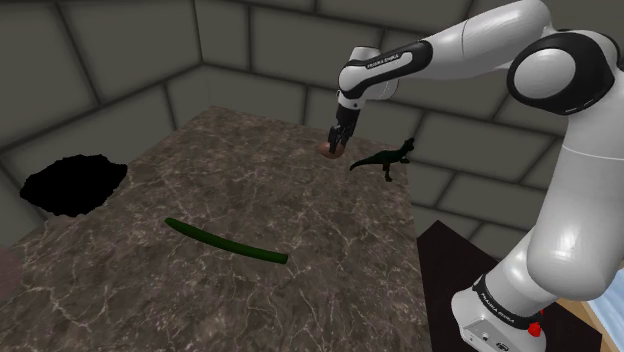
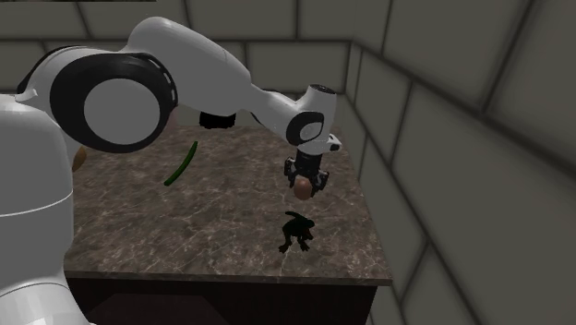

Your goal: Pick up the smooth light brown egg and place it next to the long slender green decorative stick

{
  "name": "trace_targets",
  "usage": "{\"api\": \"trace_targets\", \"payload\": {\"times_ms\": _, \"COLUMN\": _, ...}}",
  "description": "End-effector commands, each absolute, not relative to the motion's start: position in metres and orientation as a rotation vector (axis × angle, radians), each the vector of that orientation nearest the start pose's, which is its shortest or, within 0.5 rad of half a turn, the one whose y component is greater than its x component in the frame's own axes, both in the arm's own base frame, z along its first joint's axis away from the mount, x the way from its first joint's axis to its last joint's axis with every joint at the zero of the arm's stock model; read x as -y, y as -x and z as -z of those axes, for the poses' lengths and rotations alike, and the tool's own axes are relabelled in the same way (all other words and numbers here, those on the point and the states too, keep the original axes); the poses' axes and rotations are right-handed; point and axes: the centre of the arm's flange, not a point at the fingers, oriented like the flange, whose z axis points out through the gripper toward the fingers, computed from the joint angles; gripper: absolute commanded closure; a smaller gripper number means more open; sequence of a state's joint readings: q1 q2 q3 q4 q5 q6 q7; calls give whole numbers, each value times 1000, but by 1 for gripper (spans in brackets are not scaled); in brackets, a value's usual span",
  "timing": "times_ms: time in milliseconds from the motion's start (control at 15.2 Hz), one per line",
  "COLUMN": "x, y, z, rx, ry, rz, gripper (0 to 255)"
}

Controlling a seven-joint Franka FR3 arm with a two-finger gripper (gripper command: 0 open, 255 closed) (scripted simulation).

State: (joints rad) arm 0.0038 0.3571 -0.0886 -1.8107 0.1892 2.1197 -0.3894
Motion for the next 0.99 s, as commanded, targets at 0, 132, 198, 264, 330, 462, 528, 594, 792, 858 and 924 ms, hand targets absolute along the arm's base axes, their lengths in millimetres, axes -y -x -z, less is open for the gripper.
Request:
{"api": "trace_targets", "payload": {"times_ms": 0, "x": 41, "y": -633, "z": -350, "rx": 310, "ry": 2990, "rz": -23, "gripper": 255}}
{"api": "trace_targets", "payload": {"times_ms": 132, "x": 41, "y": -633, "z": -361, "rx": 310, "ry": 2990, "rz": -23, "gripper": 255}}
{"api": "trace_targets", "payload": {"times_ms": 198, "x": 41, "y": -633, "z": -366, "rx": 310, "ry": 2990, "rz": -23, "gripper": 255}}
{"api": "trace_targets", "payload": {"times_ms": 264, "x": 41, "y": -633, "z": -371, "rx": 310, "ry": 2990, "rz": -23, "gripper": 255}}
{"api": "trace_targets", "payload": {"times_ms": 330, "x": 41, "y": -633, "z": -377, "rx": 310, "ry": 2990, "rz": -23, "gripper": 255}}
{"api": "trace_targets", "payload": {"times_ms": 462, "x": 41, "y": -633, "z": -387, "rx": 310, "ry": 2990, "rz": -23, "gripper": 255}}
{"api": "trace_targets", "payload": {"times_ms": 528, "x": 41, "y": -633, "z": -392, "rx": 310, "ry": 2990, "rz": -23, "gripper": 255}}
{"api": "trace_targets", "payload": {"times_ms": 594, "x": 41, "y": -633, "z": -398, "rx": 310, "ry": 2990, "rz": -23, "gripper": 255}}
{"api": "trace_targets", "payload": {"times_ms": 792, "x": 41, "y": -633, "z": -414, "rx": 310, "ry": 2990, "rz": -23, "gripper": 255}}
{"api": "trace_targets", "payload": {"times_ms": 858, "x": 41, "y": -633, "z": -419, "rx": 310, "ry": 2990, "rz": -23, "gripper": 255}}
{"api": "trace_targets", "payload": {"times_ms": 924, "x": 41, "y": -633, "z": -424, "rx": 310, "ry": 2990, "rz": -23, "gripper": 255}}
